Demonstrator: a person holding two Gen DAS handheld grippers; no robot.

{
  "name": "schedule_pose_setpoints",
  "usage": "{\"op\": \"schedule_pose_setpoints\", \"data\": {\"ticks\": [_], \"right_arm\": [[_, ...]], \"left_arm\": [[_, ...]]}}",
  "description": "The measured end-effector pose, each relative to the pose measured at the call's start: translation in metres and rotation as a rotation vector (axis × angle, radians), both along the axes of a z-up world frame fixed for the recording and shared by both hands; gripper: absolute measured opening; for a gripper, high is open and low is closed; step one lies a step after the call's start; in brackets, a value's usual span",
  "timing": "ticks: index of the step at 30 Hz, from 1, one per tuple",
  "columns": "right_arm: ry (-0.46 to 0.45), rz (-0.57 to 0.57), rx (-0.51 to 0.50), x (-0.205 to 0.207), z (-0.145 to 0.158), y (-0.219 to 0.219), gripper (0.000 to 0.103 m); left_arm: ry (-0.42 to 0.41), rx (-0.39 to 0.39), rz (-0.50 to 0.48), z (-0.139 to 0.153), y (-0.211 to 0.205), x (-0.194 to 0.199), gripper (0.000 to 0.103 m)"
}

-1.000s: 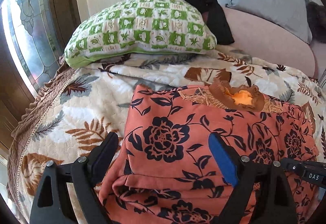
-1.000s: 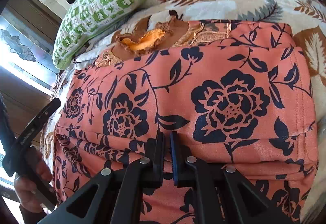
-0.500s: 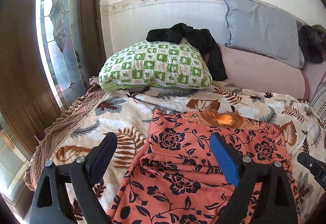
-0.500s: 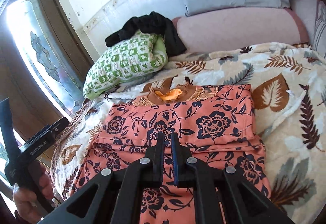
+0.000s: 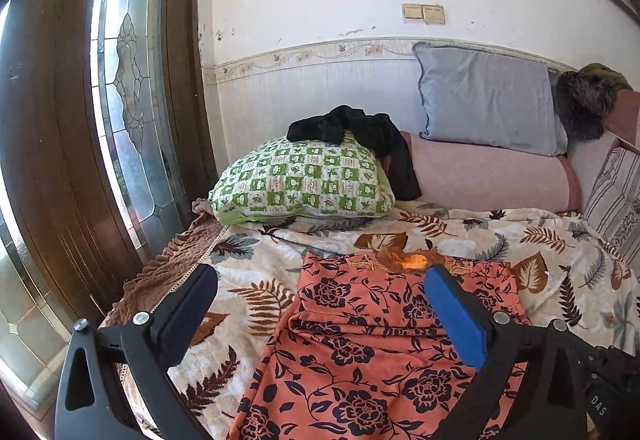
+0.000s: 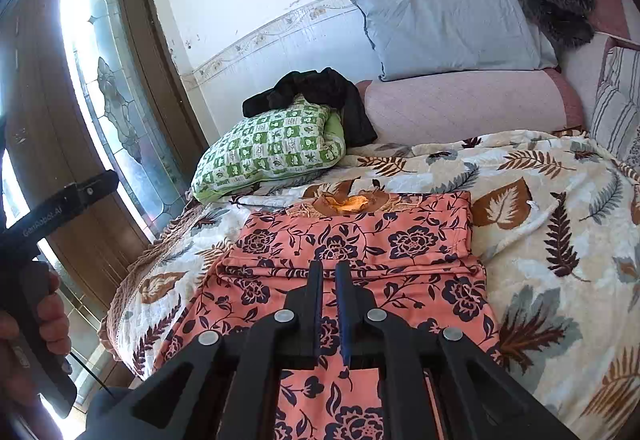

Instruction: Fold small clothes

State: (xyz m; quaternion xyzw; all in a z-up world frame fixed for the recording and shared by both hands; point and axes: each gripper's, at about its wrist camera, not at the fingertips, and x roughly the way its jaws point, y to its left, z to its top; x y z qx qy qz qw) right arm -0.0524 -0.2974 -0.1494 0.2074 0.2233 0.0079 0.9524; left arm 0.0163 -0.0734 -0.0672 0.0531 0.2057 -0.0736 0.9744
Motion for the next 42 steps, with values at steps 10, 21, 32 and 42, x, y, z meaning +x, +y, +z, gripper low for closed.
{"op": "schedule_pose_setpoints", "data": {"ticks": [10,21,32,42], "right_arm": [[-0.002,-0.059,0.037,-0.017,-0.024,-0.008,0.088],[0.211,-0.123,0.198,0.039,-0.084,-0.071,0.048],[0.427,-0.090,0.337,0.080,-0.130,-0.103,0.036],[0.341,-0.107,0.373,0.018,-0.124,-0.127,0.060]], "left_arm": [[0.114,0.023,-0.042,-0.047,0.005,0.011,0.103],[0.212,0.050,0.080,-0.137,0.045,0.107,0.103],[0.423,0.080,0.174,-0.188,0.116,0.134,0.103],[0.566,-0.143,0.021,-0.185,0.164,0.081,0.100]]}}
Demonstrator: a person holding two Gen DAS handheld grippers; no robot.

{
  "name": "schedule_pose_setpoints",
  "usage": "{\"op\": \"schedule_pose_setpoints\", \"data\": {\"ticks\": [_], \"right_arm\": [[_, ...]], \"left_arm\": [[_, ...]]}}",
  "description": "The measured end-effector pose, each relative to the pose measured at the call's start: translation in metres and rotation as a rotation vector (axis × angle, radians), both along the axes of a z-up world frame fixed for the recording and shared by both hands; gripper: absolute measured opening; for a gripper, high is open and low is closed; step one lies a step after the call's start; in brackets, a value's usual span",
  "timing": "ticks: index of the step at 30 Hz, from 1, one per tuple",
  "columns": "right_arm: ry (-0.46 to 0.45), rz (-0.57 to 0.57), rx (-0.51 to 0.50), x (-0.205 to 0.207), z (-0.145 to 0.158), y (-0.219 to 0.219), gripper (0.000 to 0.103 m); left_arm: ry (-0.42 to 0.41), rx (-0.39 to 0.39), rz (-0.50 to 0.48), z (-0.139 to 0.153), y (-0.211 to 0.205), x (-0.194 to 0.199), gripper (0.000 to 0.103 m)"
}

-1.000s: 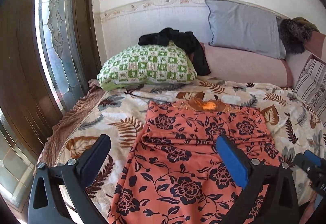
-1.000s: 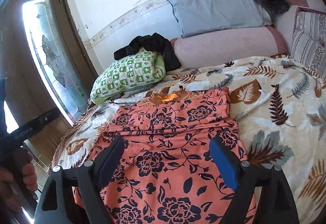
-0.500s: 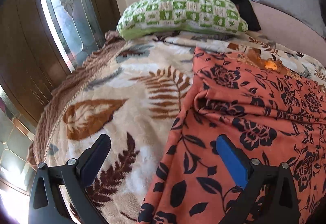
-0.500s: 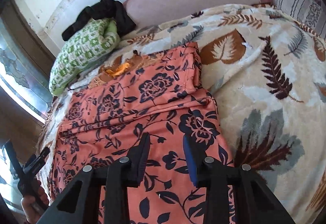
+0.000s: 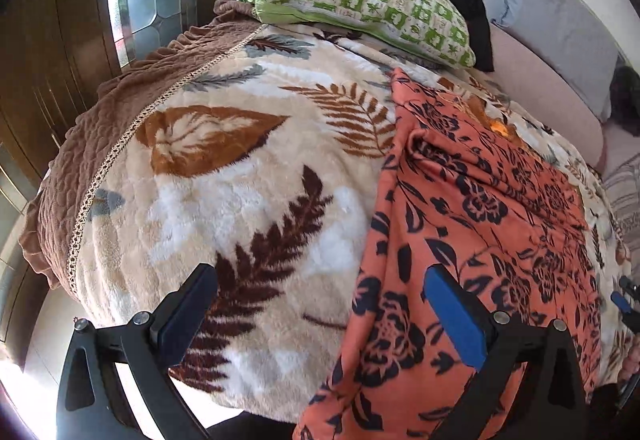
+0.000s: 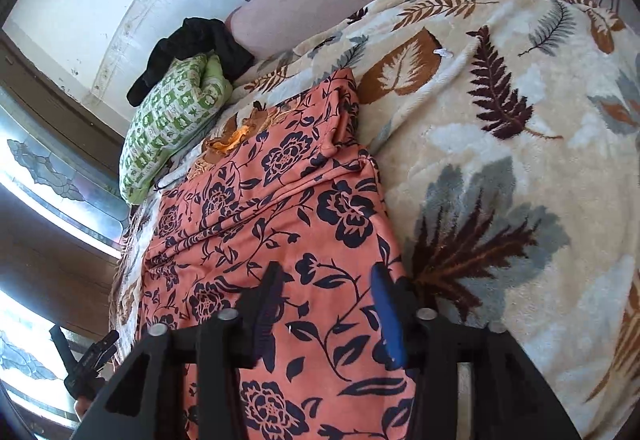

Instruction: Fold small clothes

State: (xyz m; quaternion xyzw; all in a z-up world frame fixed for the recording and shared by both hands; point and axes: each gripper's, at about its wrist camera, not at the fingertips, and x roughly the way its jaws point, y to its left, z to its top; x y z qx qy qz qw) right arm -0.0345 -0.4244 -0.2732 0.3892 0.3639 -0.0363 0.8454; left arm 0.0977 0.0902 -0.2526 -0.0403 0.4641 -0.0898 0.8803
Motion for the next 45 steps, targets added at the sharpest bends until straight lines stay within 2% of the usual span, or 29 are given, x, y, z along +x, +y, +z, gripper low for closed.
{"op": "schedule_pose_setpoints", "data": {"ticks": [1,3,5,8,10,11,15,16,17,18,23,25,26,27,28,29,30,32,35,38,39,40,41,42,45], "right_arm": [[-0.015,0.004,0.006,-0.007,0.000,0.000,0.060],[-0.045,0.022,0.027,-0.023,-0.001,0.001,0.060],[-0.058,0.044,0.045,-0.038,-0.007,0.004,0.060],[-0.037,0.073,0.046,-0.057,-0.017,0.011,0.060],[-0.028,0.090,0.041,-0.067,-0.020,0.014,0.060],[-0.028,0.095,0.040,-0.071,-0.021,0.014,0.060],[-0.027,0.095,0.067,-0.084,-0.026,0.011,0.060],[-0.024,0.088,0.075,-0.086,-0.028,0.009,0.060],[-0.023,0.080,0.084,-0.089,-0.029,0.007,0.060],[-0.028,0.074,0.095,-0.093,-0.030,0.006,0.060],[-0.028,0.064,0.152,-0.104,-0.045,0.007,0.060],[-0.028,0.091,0.199,-0.104,-0.053,0.013,0.060],[-0.024,0.108,0.207,-0.103,-0.055,0.018,0.060],[-0.013,0.123,0.199,-0.102,-0.057,0.023,0.060],[-0.003,0.137,0.187,-0.102,-0.058,0.029,0.060],[0.005,0.154,0.184,-0.101,-0.060,0.034,0.060],[0.007,0.165,0.181,-0.102,-0.060,0.039,0.059],[0.012,0.168,0.148,-0.103,-0.059,0.043,0.058],[0.076,0.148,0.113,-0.100,-0.063,0.044,0.059],[0.093,0.158,0.080,-0.097,-0.061,0.049,0.059],[0.102,0.174,0.051,-0.096,-0.059,0.053,0.054],[0.115,0.190,0.015,-0.095,-0.057,0.058,0.045],[0.134,0.210,-0.029,-0.093,-0.054,0.064,0.019],[0.153,0.226,-0.062,-0.092,-0.052,0.068,0.013],[0.146,0.238,-0.076,-0.092,-0.044,0.071,0.010]], "left_arm": [[0.008,0.024,-0.025,-0.001,-0.004,-0.005,0.097],[0.038,0.055,-0.082,-0.007,-0.012,-0.012,0.064],[0.084,0.061,-0.125,-0.014,-0.017,-0.016,0.054],[0.087,0.079,-0.114,-0.018,-0.015,-0.022,0.054],[0.074,0.085,-0.120,-0.017,-0.015,-0.024,0.063],[0.074,0.075,-0.129,-0.016,-0.016,-0.025,0.073],[0.108,-0.011,-0.233,-0.021,-0.024,-0.028,0.073],[0.120,-0.014,-0.245,-0.023,-0.027,-0.029,0.066],[0.136,-0.014,-0.265,-0.027,-0.031,-0.029,0.035],[0.152,-0.004,-0.284,-0.031,-0.034,-0.029,0.015],[0.132,0.020,-0.320,-0.034,-0.043,-0.032,0.015],[0.143,0.013,-0.325,-0.033,-0.041,-0.031,0.031],[0.153,0.002,-0.327,-0.034,-0.040,-0.031,0.050],[0.146,-0.004,-0.327,-0.033,-0.039,-0.033,0.056],[0.135,-0.001,-0.331,-0.033,-0.038,-0.035,0.056],[0.135,0.004,-0.342,-0.034,-0.039,-0.037,0.056],[0.139,0.010,-0.350,-0.037,-0.039,-0.039,0.040],[0.129,0.035,-0.353,-0.039,-0.040,-0.042,0.021],[0.125,0.038,-0.359,-0.038,-0.041,-0.044,0.021],[0.154,0.031,-0.352,-0.039,-0.038,-0.043,0.025],[0.154,0.034,-0.354,-0.039,-0.037,-0.044,0.025],[0.162,0.036,-0.355,-0.040,-0.036,-0.045,0.025],[0.175,0.034,-0.351,-0.040,-0.034,-0.045,0.018],[0.181,0.030,-0.343,-0.040,-0.032,-0.045,0.009],[0.201,0.000,-0.311,-0.034,-0.023,-0.042,0.007]]}}
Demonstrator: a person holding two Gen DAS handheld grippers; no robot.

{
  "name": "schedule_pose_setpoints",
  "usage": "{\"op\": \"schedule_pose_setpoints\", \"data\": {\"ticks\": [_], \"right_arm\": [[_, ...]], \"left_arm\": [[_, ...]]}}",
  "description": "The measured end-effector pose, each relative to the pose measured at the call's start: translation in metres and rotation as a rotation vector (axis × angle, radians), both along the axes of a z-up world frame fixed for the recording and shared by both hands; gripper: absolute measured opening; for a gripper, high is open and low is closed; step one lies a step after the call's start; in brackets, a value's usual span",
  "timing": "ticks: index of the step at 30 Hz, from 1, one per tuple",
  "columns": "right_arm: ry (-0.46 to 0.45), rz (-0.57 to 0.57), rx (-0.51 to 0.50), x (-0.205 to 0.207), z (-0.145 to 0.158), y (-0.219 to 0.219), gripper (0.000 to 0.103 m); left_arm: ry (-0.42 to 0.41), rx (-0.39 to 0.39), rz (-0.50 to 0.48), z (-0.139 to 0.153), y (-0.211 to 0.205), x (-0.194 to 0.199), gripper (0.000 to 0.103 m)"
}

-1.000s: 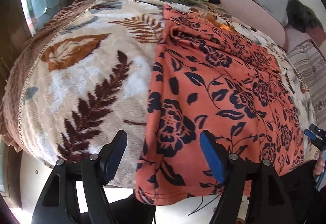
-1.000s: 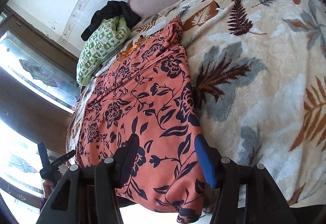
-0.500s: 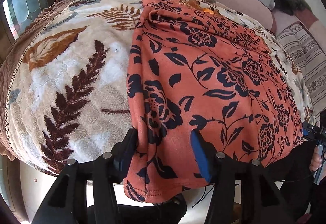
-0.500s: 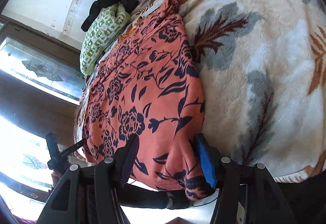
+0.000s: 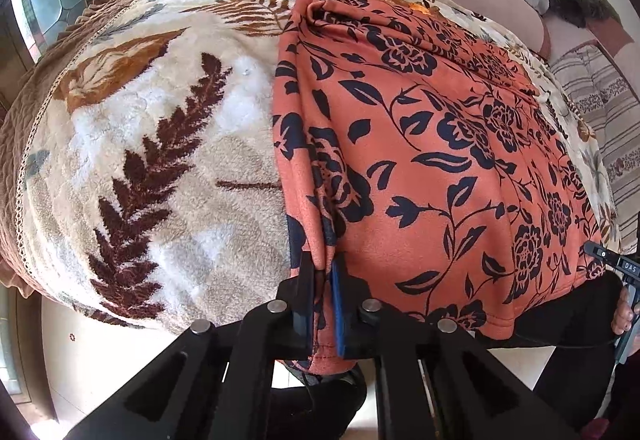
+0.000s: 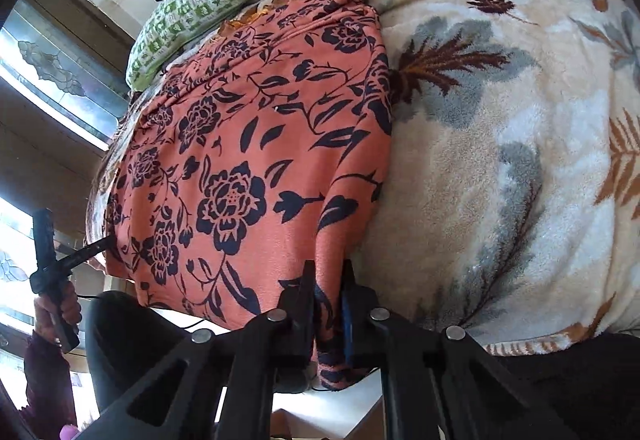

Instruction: Fold small clothes

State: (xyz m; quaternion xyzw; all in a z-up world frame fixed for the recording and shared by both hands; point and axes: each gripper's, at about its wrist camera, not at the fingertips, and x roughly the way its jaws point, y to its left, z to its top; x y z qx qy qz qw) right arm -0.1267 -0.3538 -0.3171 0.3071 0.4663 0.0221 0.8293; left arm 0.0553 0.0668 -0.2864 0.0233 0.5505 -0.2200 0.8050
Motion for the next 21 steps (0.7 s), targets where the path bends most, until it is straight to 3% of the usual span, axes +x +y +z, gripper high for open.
{"op": "schedule_pose_setpoints", "data": {"ticks": [3,7,13,17,21], "right_arm": [[-0.070,0.000,0.048,0.000,0.026,-0.004,0.009],[-0.199,0.000,0.103,0.006,0.075,-0.017,0.009],[-0.340,-0.069,0.189,0.045,0.127,-0.059,0.009],[-0.390,-0.134,0.198,0.102,0.143,-0.090,0.009],[-0.391,-0.222,0.202,0.176,0.132,-0.125,0.009]], "left_arm": [[-0.023,-0.075,0.015,0.024,0.005,0.003,0.006],[-0.097,-0.196,-0.028,0.078,0.003,0.012,0.006],[-0.144,-0.329,-0.037,0.140,-0.011,0.064,0.006],[-0.158,-0.354,-0.008,0.150,-0.031,0.128,0.006],[-0.137,-0.316,0.044,0.129,-0.055,0.210,0.006]]}}
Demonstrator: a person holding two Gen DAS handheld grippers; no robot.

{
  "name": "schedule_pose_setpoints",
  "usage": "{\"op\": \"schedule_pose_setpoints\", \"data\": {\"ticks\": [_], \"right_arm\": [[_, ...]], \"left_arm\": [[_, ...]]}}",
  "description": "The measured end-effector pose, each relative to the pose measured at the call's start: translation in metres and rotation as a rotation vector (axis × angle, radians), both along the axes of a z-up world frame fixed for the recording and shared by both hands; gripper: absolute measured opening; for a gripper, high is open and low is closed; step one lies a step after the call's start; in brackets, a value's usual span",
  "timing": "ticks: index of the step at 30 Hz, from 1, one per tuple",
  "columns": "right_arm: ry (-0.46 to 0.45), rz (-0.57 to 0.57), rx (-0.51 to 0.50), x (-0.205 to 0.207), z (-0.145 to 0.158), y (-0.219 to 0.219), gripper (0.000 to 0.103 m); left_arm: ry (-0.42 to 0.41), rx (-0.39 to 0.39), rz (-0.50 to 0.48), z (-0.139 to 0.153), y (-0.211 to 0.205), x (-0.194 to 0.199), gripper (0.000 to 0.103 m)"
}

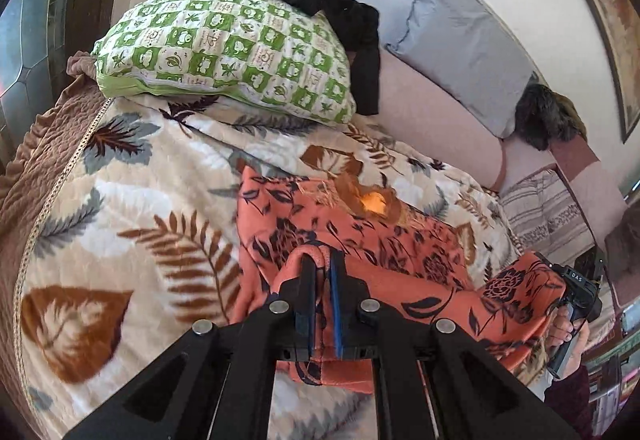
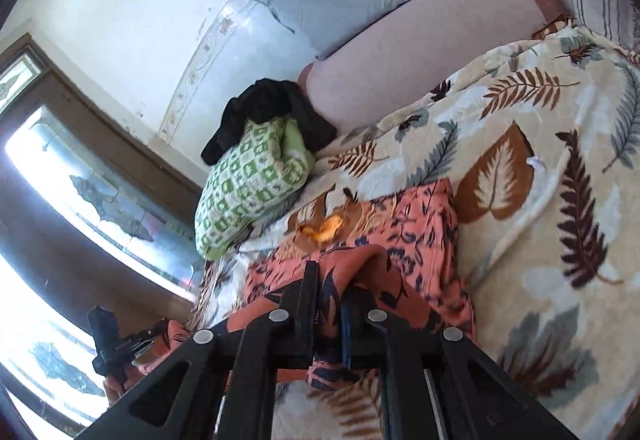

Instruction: Fold small clothes

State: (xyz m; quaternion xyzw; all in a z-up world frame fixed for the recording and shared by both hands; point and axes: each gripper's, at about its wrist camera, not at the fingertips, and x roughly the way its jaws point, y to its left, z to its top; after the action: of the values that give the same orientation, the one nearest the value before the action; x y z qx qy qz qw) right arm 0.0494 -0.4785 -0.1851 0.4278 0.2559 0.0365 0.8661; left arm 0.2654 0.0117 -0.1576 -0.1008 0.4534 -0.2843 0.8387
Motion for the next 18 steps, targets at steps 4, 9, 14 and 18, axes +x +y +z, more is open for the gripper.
{"op": "schedule_pose_setpoints", "data": {"ticks": [4,9,14,18], "right_arm": [[0.081,-0.093,0.050,0.081,-0.051,-0.036,0.009],[0.251,-0.132,0.147,0.161,-0.139,-0.063,0.017],[0.113,-0.183,0.237,0.147,-0.146,-0.081,0.086],[0.060,-0.250,0.112,0.118,-0.103,-0.080,0.088]], "left_arm": [[0.054,0.051,0.080,-0.052,-0.025,0.082,0.007],[0.193,0.007,0.239,-0.125,-0.026,0.137,0.011],[0.051,-0.052,0.408,-0.108,0.001,0.108,0.033],[-0.092,-0.005,0.596,-0.066,0.014,0.059,0.059]]}}
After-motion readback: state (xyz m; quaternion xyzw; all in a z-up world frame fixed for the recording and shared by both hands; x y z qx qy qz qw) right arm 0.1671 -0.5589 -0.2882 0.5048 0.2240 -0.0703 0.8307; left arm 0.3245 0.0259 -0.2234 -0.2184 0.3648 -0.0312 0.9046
